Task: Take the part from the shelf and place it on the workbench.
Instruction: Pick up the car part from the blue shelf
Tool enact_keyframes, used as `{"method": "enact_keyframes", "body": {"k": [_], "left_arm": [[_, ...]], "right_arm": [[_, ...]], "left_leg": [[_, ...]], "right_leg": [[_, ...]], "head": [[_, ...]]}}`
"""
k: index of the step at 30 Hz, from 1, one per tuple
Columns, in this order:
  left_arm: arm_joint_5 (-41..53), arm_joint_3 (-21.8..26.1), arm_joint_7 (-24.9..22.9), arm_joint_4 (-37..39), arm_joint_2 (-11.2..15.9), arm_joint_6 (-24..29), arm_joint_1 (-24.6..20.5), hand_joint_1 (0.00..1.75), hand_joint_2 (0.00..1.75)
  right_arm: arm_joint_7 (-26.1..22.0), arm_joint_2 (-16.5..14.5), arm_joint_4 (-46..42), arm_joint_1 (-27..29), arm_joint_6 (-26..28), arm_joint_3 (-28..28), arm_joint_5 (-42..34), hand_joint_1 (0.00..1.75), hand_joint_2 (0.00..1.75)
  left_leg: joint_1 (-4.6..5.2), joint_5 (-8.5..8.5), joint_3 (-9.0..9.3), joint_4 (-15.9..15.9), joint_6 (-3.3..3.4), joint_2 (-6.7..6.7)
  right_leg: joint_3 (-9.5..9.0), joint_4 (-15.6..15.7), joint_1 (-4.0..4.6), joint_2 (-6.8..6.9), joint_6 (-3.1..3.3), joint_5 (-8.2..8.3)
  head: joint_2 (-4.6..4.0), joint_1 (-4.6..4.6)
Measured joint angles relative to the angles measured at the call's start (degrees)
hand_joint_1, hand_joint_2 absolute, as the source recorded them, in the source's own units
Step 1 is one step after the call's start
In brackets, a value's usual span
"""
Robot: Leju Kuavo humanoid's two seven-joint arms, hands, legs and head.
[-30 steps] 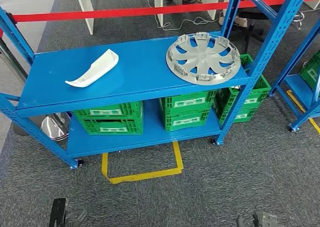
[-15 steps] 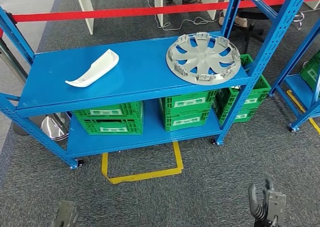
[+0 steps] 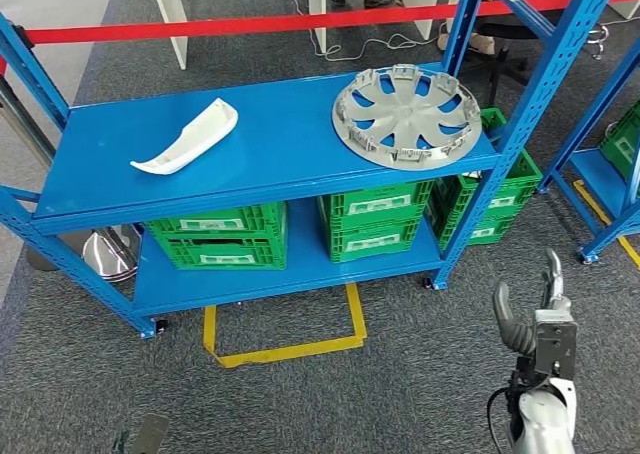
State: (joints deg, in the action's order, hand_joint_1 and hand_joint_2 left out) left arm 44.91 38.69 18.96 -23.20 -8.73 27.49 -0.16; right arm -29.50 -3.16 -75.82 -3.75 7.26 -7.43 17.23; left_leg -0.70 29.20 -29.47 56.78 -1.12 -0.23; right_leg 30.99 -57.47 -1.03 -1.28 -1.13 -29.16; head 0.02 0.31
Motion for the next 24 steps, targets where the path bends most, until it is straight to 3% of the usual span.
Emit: {"method": "enact_keyframes", "body": {"k": [17,24], "left_arm": [[11.7,5.2,0.4,5.9,0.5,-1.8,-2.7,0.0,0.0],[14.4,5.7,0.5,7.2,0.5,-3.3,-3.5,0.0,0.0]], "right_arm": [[6.2,10.5,-9.1,-18.7,-2.2,22.0,4.6,0.0,1.75],[10.1,12.3,-7.6,-27.3,-4.6,31.7,10.3,0.0,1.75]], "left_leg": [[0.04,-0.11,-0.09,0.0,0.08,-0.02],[0.04,-0.12,-0.12,0.0,0.09,-0.03]], "right_leg": [[0.07,0.0,-0.03,0.06,-0.05,0.08],[0.08,0.0,-0.03,0.08,-0.06,0.08]], "head": [[0.0,0.02],[0.0,-0.01]]}}
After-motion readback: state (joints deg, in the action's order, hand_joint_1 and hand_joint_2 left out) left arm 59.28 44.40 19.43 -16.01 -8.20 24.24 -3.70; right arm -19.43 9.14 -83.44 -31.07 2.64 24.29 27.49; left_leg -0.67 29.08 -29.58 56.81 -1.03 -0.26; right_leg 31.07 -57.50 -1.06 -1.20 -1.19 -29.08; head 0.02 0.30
